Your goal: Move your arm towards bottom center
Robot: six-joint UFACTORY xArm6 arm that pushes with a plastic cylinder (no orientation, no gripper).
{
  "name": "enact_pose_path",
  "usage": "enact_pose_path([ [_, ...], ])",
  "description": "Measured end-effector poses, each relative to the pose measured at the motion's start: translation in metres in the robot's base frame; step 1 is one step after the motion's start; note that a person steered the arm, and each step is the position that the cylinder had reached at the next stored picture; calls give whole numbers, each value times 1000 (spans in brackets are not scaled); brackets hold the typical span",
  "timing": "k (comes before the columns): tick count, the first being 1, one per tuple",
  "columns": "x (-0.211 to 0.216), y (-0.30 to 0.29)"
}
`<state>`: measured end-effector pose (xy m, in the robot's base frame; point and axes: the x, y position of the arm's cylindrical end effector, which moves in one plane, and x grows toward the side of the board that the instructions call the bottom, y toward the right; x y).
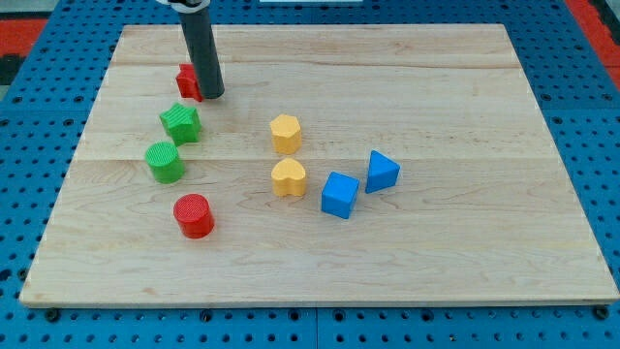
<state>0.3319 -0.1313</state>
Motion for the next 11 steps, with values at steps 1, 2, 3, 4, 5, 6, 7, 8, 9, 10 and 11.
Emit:
enact_pose_path([
  [1,17,32],
  [2,35,102],
  [3,43,141],
  [4,42,140],
  [5,29,140],
  [6,17,140],
  [7,13,145],
  [8,13,155],
  [9,13,165],
  [10,20,196],
  [11,39,261],
])
